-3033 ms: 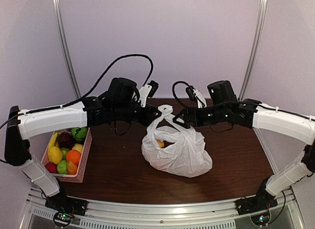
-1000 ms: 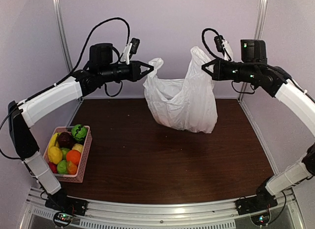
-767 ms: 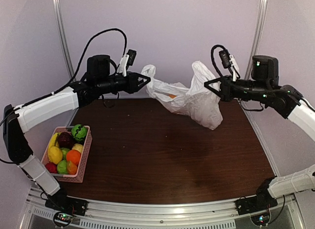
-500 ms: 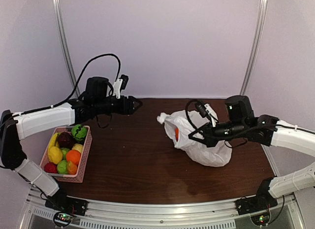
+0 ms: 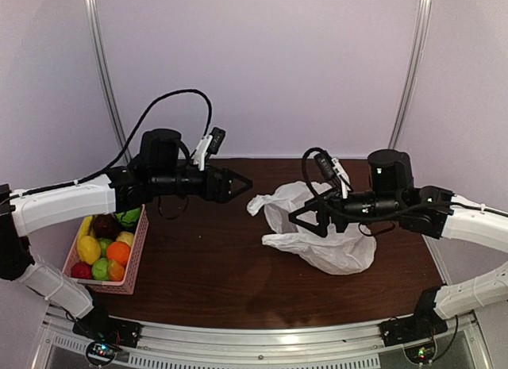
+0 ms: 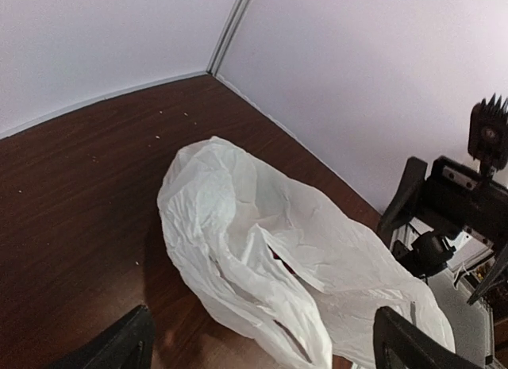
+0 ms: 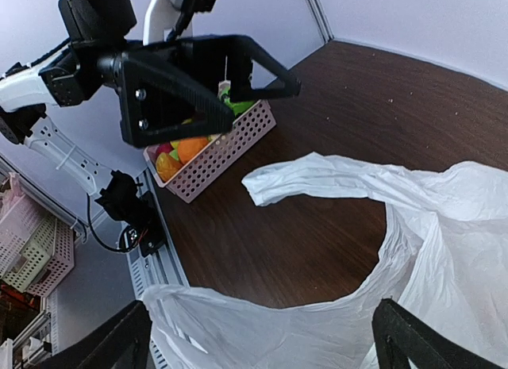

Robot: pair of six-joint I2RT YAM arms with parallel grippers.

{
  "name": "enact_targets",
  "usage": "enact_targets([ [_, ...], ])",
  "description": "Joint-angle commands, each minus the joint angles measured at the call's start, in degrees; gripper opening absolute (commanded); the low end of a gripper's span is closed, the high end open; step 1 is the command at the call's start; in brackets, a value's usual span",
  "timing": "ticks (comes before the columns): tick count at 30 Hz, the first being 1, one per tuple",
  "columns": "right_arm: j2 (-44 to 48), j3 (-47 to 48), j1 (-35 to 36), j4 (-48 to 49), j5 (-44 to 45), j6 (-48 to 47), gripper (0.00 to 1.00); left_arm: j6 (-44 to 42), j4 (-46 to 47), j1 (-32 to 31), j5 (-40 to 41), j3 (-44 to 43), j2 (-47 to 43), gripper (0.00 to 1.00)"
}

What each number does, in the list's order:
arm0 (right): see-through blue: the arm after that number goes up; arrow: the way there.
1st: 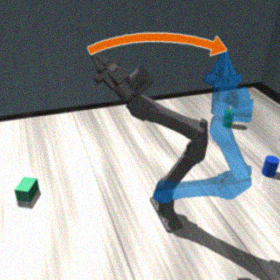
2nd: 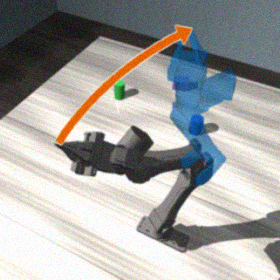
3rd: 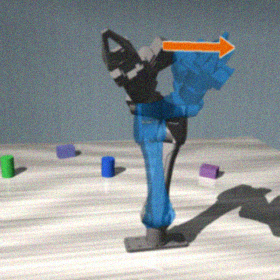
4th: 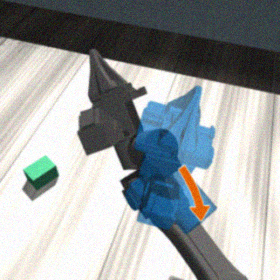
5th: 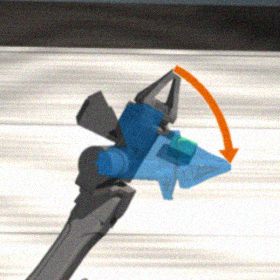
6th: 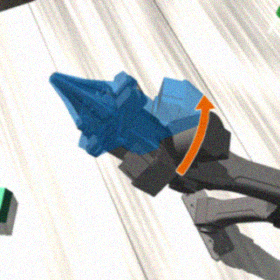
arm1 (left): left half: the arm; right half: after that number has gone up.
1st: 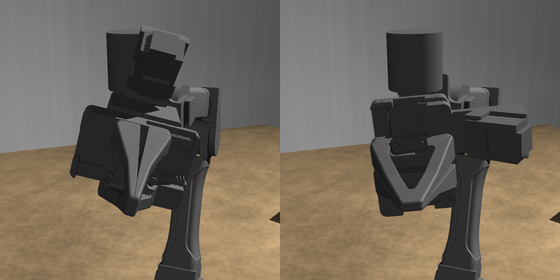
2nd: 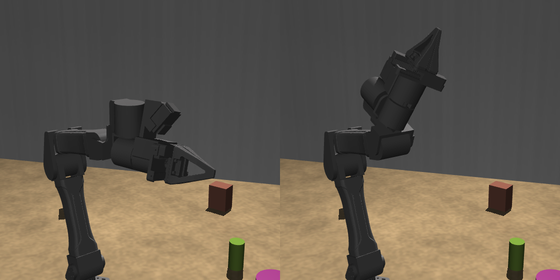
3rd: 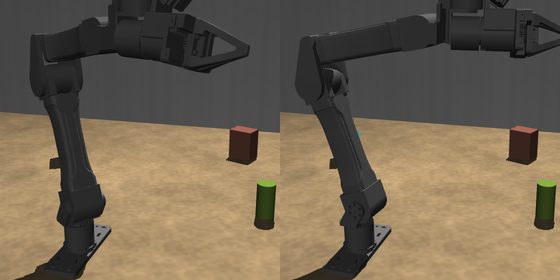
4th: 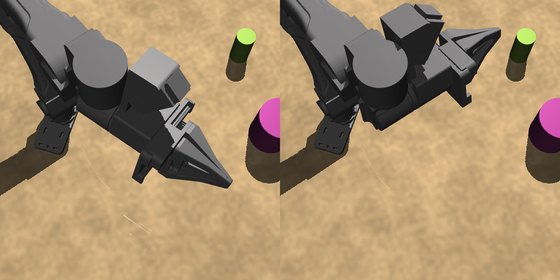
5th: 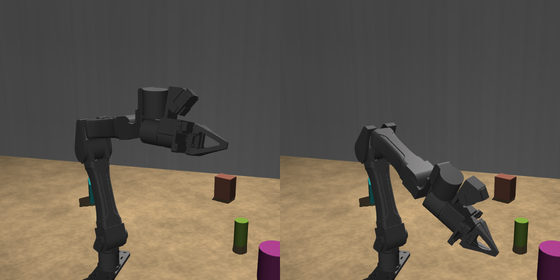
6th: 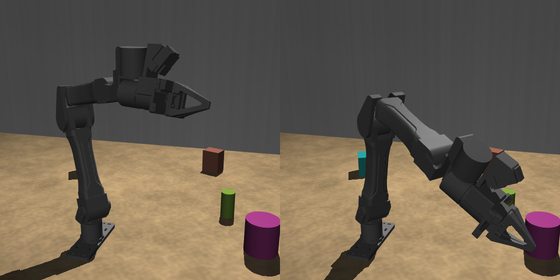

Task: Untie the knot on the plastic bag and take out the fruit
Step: Adjust the bag handles for the takeout bag, then open the bag opening for the takeout bag.

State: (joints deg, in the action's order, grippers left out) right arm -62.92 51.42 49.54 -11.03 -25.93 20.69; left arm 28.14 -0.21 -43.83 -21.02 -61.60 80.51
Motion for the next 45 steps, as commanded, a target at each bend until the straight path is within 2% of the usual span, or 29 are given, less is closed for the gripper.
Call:
enact_targets([
  [1,4.4,3.1,0.2,-2.3,6.1,-0.1,1.0,-3.3,-4.0,-4.4,4.2,0.3,-2.1,0.98],
  [4,5.4,4.5,0.2,-4.3,8.5,-0.6,1.0,-4.1,-5.8,-6.6,8.0,1.0,-2.4,0.98],
  [10,3.9,5.0,0.9,-7.8,11.7,-2.0,1.0,-3.9,-7.3,-9.1,9.7,0.2,-0.3,0.98],
  [18,0.3,5.7,8.5,-8.3,11.4,-4.0,1.0,-4.7,-11.5,-10.9,14.5,-3.0,3.0,0.97],
  [21,-2.2,6.8,10.6,-9.3,12.5,-5.8,1.0,-4.7,-11.6,-11.0,14.8,-3.2,3.7,0.91],
  [25,-6.5,9.3,12.6,-12.1,14.7,-8.8,1.0,-4.4,-11.3,-11.0,15.3,-3.3,3.9,0.78],
  [30,-11.4,12.3,14.7,-15.3,15.1,-11.4,0.96,-5.0,-10.2,-10.9,15.6,-3.7,4.3,0.68],
  [39,-14.5,14.5,19.7,-18.6,14.4,-11.7,0.96,-5.8,-9.1,-11.0,16.3,-4.3,5.3,0.44],
  [45,-15.4,14.3,21.2,-19.6,14.4,-11.9,0.97,-5.8,-8.9,-11.0,16.2,-4.4,5.4,0.34],
])
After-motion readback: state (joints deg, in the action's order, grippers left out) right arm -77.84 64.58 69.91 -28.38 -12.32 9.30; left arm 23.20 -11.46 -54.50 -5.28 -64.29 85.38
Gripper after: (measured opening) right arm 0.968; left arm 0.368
